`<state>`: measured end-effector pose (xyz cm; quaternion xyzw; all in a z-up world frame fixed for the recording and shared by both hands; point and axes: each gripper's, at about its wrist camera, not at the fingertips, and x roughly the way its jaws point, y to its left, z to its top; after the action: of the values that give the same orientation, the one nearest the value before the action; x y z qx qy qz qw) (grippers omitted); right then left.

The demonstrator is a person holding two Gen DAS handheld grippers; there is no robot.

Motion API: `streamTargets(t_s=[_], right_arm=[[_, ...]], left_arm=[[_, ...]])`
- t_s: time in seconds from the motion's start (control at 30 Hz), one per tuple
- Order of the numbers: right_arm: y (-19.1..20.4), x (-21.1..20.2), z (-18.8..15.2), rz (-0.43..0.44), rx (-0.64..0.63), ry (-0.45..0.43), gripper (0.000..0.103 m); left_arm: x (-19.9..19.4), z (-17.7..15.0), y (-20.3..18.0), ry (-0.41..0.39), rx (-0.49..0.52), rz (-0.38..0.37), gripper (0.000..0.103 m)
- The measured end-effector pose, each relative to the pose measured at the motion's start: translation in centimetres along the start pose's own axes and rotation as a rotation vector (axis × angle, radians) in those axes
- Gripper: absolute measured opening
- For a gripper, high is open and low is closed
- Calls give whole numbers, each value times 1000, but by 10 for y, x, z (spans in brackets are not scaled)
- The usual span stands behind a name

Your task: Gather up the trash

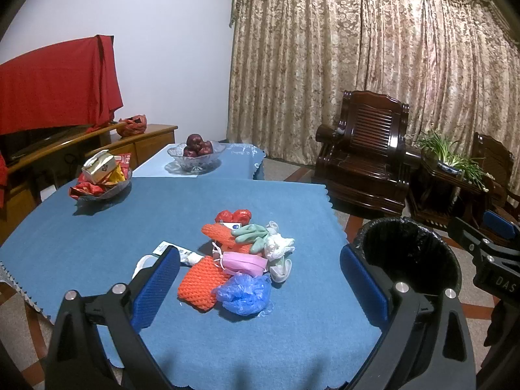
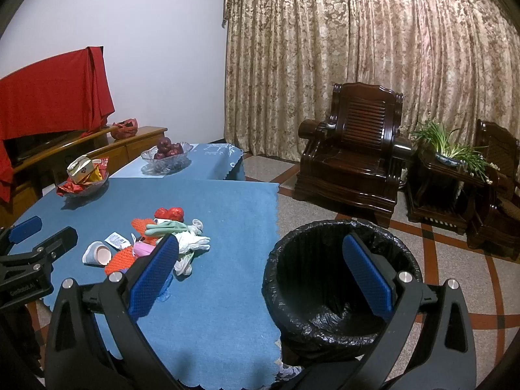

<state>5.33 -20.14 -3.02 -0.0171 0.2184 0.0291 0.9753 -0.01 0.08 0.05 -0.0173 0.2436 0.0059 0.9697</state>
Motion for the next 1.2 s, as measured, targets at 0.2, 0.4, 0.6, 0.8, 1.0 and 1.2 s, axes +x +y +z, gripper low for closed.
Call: streamTargets(t_s=[0.2,0.4,0.6,0.8,1.0,1.2], right_arm=[[1,1,0,1,0,1,98],[0,1,1,2,1,2,98],[0,1,1,2,1,2,98],[4,1,4,2,0,4,98],[3,2,2,3,0,6,98],[4,12,-7,9,-3,14,98]], left_arm=[[2,0,5,0,0,-1,97],[3,0,7,0,-1,0,97],[3,1,8,1,-1,-1,97],[3,0,7,1,-1,0,97],[3,0,8,1,-2,-1,97],[6,1,11,4,-4,1,97]])
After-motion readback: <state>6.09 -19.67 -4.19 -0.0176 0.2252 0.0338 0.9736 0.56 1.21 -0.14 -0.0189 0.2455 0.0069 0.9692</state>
